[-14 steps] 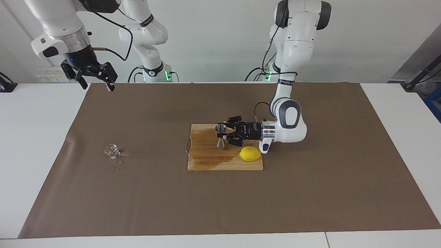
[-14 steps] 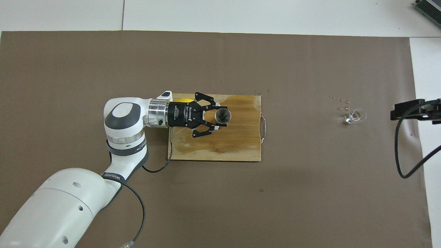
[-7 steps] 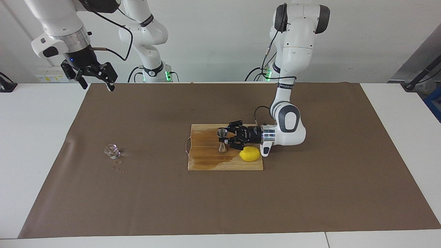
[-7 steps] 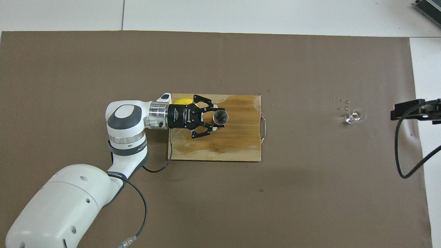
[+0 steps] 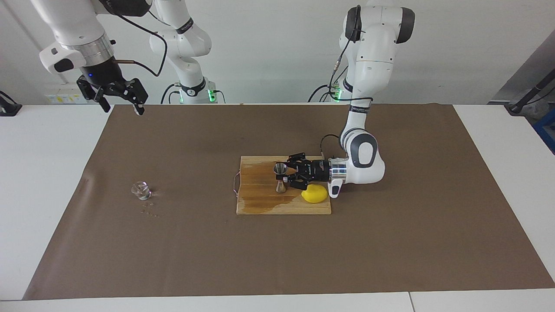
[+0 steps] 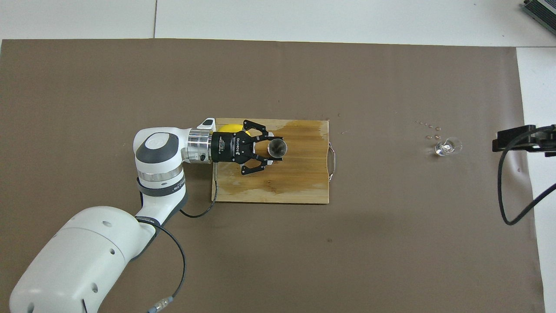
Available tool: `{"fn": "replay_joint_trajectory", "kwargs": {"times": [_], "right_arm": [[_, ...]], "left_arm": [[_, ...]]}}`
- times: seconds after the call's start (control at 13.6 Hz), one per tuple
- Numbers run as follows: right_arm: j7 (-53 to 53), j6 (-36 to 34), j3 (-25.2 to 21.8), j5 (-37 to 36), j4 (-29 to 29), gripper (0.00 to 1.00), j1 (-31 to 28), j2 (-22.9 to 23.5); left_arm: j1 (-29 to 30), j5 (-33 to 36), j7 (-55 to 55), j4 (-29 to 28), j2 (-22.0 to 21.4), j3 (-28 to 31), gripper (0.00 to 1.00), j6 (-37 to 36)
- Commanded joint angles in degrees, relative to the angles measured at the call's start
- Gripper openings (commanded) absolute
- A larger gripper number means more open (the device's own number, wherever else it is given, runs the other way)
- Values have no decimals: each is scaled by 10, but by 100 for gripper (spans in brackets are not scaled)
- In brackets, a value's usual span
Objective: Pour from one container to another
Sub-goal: 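Lower the metal cup onto the board and open the left gripper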
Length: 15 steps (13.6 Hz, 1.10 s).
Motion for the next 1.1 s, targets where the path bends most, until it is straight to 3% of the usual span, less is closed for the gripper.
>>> {"fn": "replay_joint_trajectory", "kwargs": {"times": [0.0, 0.29, 0.59, 1.03], "right_arm": [[0, -1, 6, 4, 0, 100, -7, -4], [0, -1, 6, 3, 0, 100, -8, -4], [0, 0, 6, 3, 0, 100, -7, -4], [0, -1, 6, 3, 0, 100, -7, -4]], "left_arm": [[-9, -16, 15, 0, 13, 5, 34, 4], [-9, -15, 10, 1, 13, 6, 74, 6], [-8, -14, 6, 4, 13, 6, 100, 6], [25, 39, -11, 31, 8, 12, 100, -5]]}}
